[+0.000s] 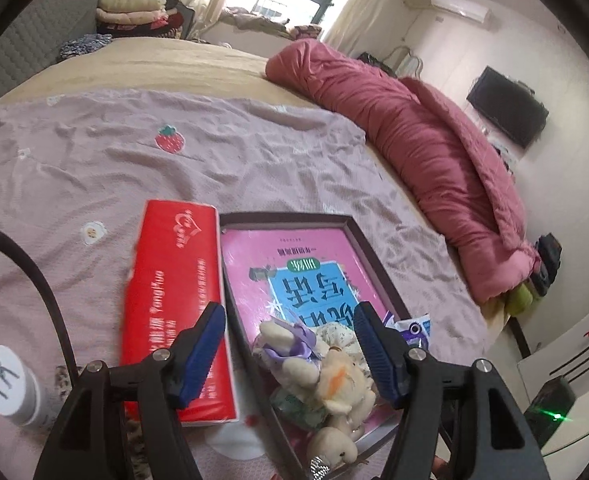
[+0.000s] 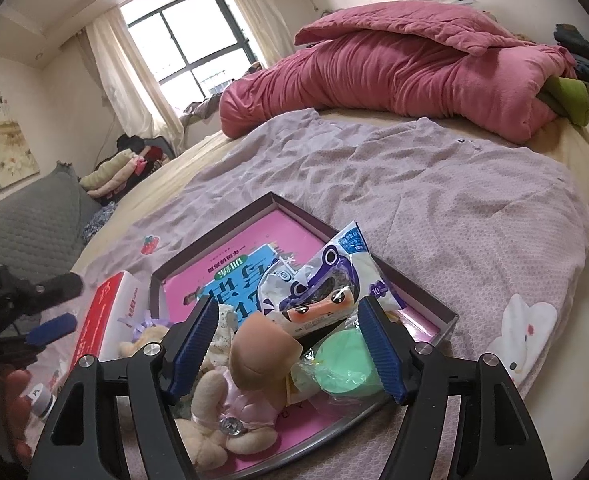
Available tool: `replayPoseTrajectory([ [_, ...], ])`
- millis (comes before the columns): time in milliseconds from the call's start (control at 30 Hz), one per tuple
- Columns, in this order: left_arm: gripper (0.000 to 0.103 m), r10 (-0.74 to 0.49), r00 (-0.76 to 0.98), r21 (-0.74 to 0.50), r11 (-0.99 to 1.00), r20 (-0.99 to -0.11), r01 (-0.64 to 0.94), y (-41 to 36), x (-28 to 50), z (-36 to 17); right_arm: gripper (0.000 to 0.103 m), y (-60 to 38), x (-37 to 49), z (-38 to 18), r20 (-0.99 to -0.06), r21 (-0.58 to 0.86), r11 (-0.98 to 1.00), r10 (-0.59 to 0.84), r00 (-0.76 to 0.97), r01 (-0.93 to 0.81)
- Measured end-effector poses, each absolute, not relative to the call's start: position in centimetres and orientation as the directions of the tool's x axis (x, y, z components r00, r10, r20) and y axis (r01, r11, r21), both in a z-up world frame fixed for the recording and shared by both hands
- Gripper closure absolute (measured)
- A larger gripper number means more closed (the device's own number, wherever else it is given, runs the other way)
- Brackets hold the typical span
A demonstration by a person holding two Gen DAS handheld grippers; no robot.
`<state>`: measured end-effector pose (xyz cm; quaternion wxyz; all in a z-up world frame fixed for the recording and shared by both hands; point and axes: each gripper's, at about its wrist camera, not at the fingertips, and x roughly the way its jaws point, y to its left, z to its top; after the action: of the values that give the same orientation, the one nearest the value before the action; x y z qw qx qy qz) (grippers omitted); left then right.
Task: Organize soft objects
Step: 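Move both tools back from the tray to the items on the bed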
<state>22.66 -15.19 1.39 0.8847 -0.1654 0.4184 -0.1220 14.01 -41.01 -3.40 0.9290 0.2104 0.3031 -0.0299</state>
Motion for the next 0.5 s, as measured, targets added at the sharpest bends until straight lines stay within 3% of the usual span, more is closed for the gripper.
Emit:
replayPoseTrajectory([
  [500,0.035,-0.297,0.702,-0.35,0.934,-0.647,0.073,-11.3,16.9,5.5,0.028,-39.4,12.5,-1.3,-0.506,0.318,0.94,0.056,0.86,0.126],
])
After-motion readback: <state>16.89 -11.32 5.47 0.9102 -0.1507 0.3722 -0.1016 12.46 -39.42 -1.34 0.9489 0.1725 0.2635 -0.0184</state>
